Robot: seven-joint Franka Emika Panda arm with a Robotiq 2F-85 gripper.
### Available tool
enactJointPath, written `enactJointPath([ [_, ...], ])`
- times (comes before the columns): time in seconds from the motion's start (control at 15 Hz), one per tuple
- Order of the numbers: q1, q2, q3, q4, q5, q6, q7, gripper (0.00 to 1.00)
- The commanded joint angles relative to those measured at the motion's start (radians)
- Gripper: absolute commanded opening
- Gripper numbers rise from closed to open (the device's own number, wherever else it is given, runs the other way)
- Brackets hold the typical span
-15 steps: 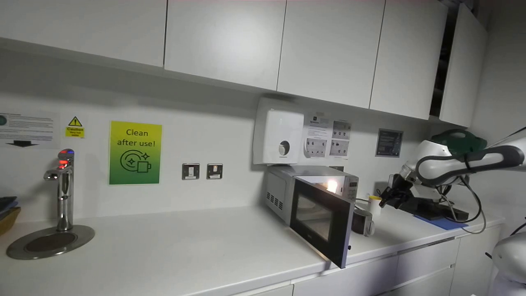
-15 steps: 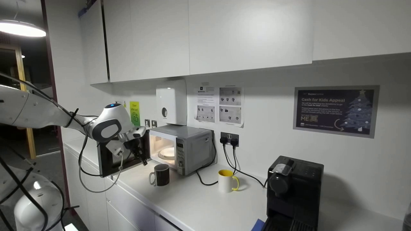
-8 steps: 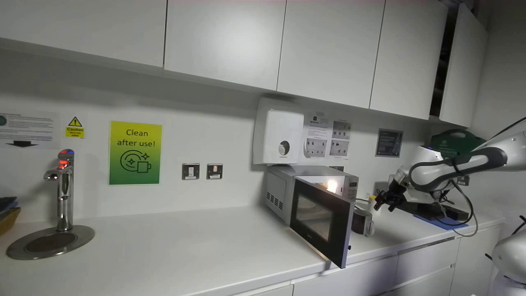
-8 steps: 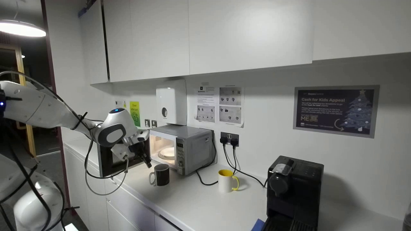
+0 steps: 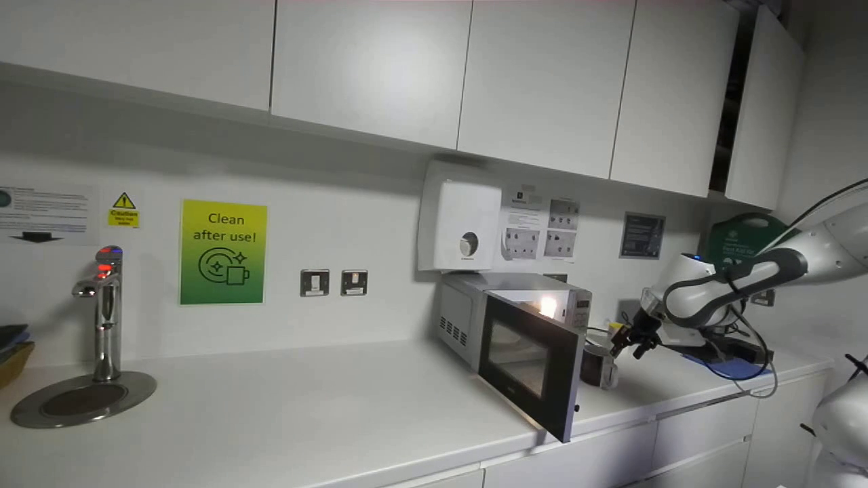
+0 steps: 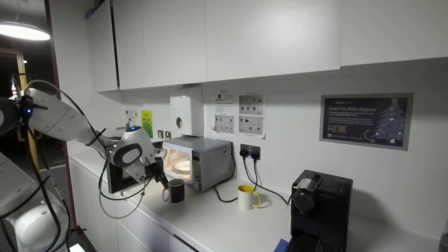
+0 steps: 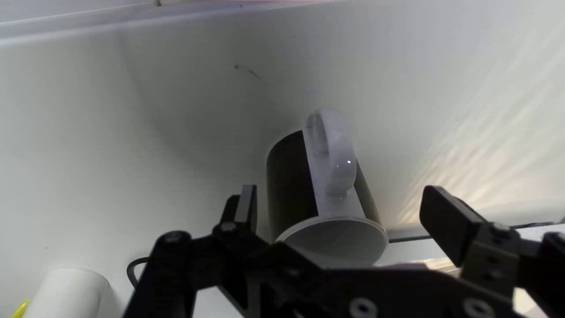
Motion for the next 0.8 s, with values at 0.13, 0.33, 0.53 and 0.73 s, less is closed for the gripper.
enactJointPath([
  [0.13,0.025,0.072,-0.02,0.012,0.007,0.067,-0.031,1.0],
  [0.33,0.032,0.094,-0.02,0.015,0.009,0.081,-0.032,1.0],
  [0.53,0.033,0.106,-0.02,0.017,0.009,0.082,-0.029,1.0],
  [0.73,0.029,0.117,-0.018,0.019,0.005,0.085,-0.025,0.94],
])
